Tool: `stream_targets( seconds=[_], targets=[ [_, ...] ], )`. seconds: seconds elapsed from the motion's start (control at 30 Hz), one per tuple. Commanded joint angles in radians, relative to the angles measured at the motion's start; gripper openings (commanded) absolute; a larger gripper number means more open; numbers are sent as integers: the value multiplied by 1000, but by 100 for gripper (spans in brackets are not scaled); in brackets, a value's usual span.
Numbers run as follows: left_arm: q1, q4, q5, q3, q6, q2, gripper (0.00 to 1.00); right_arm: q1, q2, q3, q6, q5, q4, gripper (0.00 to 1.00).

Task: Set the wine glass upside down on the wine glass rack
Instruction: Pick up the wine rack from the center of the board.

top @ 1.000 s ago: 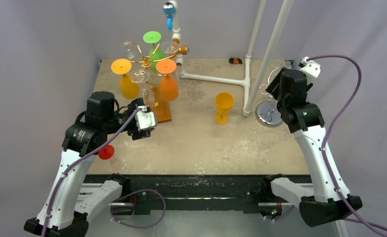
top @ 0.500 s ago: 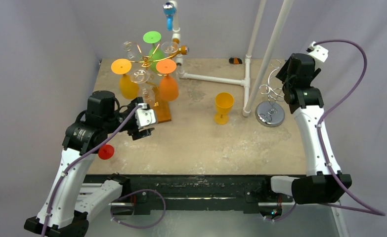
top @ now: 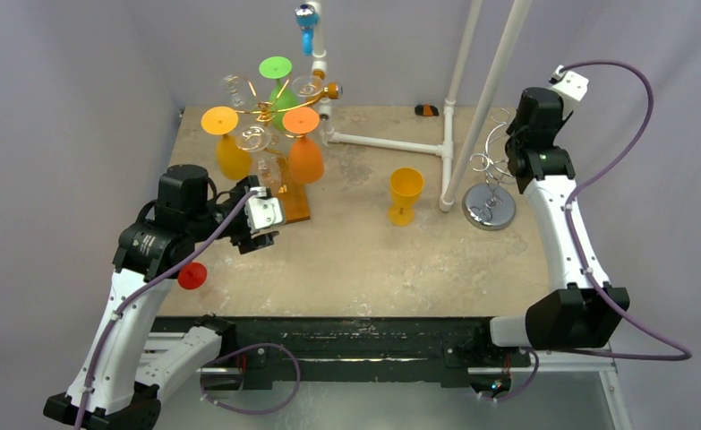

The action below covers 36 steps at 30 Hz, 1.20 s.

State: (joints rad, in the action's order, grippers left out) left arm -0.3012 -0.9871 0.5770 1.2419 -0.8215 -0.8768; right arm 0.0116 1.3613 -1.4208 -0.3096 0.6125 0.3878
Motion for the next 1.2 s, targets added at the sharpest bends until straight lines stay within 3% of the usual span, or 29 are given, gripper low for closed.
stream_targets(
  seconds=[0.0,0.27,0.4,0.5,0.6,0.7,0.77,1.17],
  targets=[
    [2,8,-3,17,10,6,70,-7,18,-21,45,59,-89,41],
    [2,3,-12,19,0,9,70,-9,44,11,26,56,-95,43],
    [2,3,-13,11,-6,14,70,-9,39,47,12,47,-105,50],
    [2,3,-17,5,-13,18,70,-8,47,57,9,54,-115,48],
    [2,2,-23,7,-16,19,70,-8,48,62,7,71,-131,37],
    [2,-5,-26,5,-20,21,70,-8,27,80,19,102,-163,11],
    [2,-9,-29,4,-24,22,70,-8,5,93,30,118,-182,0],
    [2,-27,-20,14,-34,21,70,-9,-180,96,60,93,-83,0]
  ],
)
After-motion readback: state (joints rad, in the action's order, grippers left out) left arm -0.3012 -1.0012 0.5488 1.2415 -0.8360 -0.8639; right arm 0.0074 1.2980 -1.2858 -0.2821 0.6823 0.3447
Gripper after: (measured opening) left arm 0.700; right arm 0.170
